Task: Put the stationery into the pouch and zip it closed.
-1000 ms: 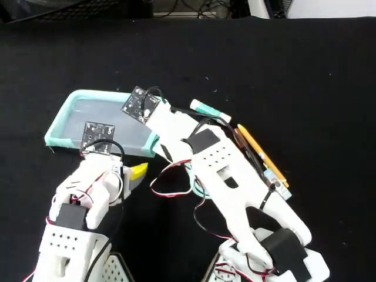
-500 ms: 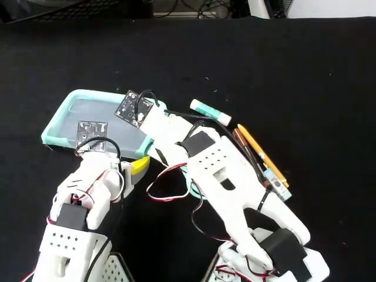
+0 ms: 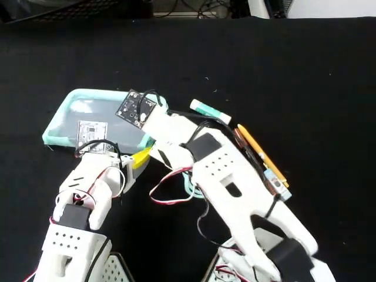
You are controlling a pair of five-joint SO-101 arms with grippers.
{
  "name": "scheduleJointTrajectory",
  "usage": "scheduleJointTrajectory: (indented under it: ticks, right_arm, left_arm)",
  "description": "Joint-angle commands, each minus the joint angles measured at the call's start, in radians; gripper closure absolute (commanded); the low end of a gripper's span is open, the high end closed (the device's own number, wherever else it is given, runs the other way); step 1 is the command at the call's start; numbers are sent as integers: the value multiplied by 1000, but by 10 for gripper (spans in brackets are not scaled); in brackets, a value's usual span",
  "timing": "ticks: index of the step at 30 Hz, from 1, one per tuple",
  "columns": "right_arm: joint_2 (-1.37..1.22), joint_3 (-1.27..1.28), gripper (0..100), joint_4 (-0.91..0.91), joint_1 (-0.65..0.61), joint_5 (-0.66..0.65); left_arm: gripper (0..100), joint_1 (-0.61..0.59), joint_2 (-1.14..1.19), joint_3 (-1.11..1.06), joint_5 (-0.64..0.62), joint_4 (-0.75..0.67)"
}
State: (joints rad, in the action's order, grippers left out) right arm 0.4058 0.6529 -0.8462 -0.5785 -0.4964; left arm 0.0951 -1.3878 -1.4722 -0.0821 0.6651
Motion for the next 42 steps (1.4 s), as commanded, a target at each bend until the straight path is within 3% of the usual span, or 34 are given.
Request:
scheduleJointTrajectory:
  ticks: [1,18,23,30,33,38,42]
  right_arm:
    - [68,4,987,2,-15,11]
    - [73,33,987,-6,-94,6]
    - [76,25,987,-41,-97,5]
    - [76,25,987,-40,-97,5]
    - [77,24,987,-40,-97,5]
    - [77,-4,987,-48,-98,5]
    - [77,-24,987,-58,-98,5]
  left_arm:
    - [680,13,-9,10,12,6]
    - [678,-1,-11,10,14,-3]
    - [678,-111,-2,-28,23,-98]
    - [684,-117,-9,-54,83,-115]
    - [758,-117,-9,-48,83,-114]
    - [973,-116,-11,10,87,-54]
    - [970,-116,-11,140,83,130]
